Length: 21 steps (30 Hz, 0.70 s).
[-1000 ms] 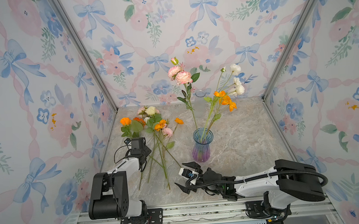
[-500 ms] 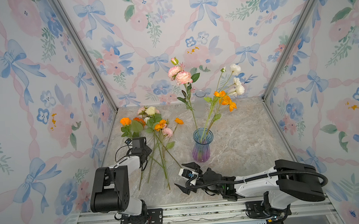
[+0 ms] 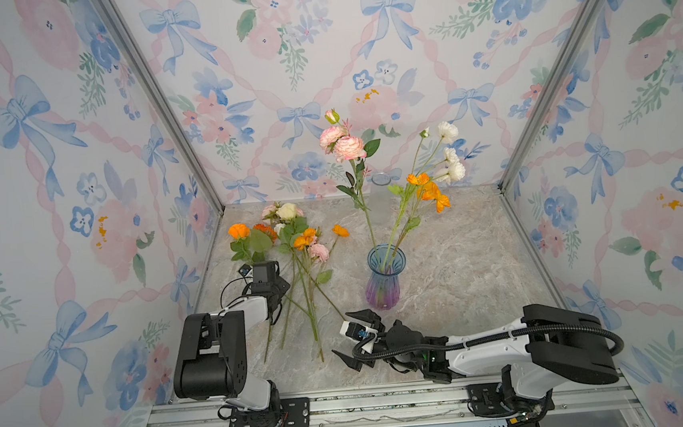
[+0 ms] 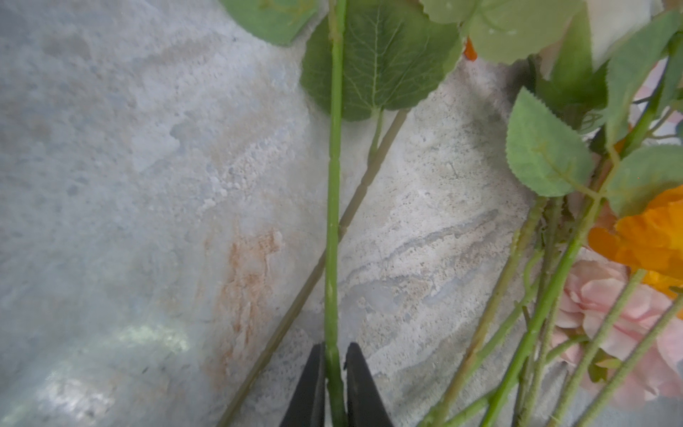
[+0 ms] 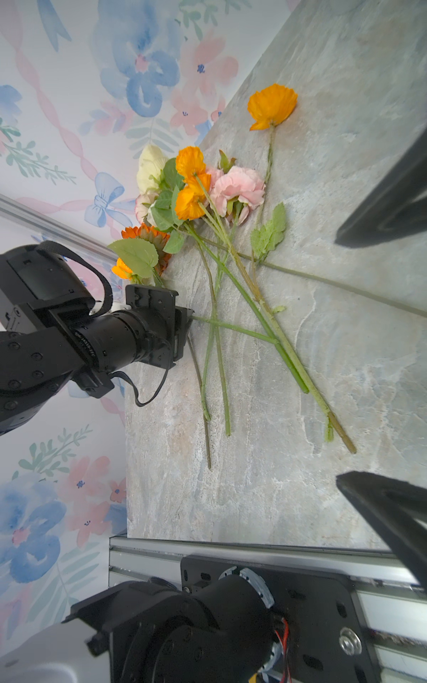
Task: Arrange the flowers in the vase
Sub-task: 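Close the left gripper on the yellow-orange rose stem and lift it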
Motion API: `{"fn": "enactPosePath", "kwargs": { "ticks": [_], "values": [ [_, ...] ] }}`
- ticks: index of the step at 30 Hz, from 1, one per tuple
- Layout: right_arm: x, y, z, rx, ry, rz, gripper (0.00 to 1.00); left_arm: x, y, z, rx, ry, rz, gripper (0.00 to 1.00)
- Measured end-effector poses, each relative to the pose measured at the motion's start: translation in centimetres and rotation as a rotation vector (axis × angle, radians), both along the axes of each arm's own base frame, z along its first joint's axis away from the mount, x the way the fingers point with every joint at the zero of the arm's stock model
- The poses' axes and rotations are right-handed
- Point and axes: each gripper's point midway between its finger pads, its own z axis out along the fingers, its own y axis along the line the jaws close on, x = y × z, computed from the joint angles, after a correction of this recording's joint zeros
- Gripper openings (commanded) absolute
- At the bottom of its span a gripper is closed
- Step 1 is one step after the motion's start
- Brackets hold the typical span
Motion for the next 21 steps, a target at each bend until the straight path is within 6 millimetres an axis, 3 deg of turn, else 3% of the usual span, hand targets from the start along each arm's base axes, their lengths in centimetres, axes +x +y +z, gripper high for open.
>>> {"fn": "enactPosePath", "kwargs": {
  "ticks": [5,8,15,18,21],
  "values": [
    [0.0,0.0,0.0,0.0,0.0,0.0,0.97,-0.9,0.0,0.9,-0.005,-0.031,0.007,0.03],
    [0.0,0.0,0.1,0.003,-0.001,0.0,0.97,-1.6,0.1,2.6,-0.001,-0.088,0.014,0.0],
    [0.5,-0.6,1.1,0.027,-0.008,-0.015,0.97,-2.5,0.8,8.2,0.041,-0.256,0.052,0.0],
    [1.2,-2.0,1.9,0.055,-0.017,-0.047,0.97,-2.7,0.8,10.8,0.074,-0.333,0.055,0.0],
    [2.2,-4.0,3.0,0.096,-0.034,-0.098,0.97,-2.8,-0.5,13.5,0.13,-0.401,0.013,0.0]
  ]
}}
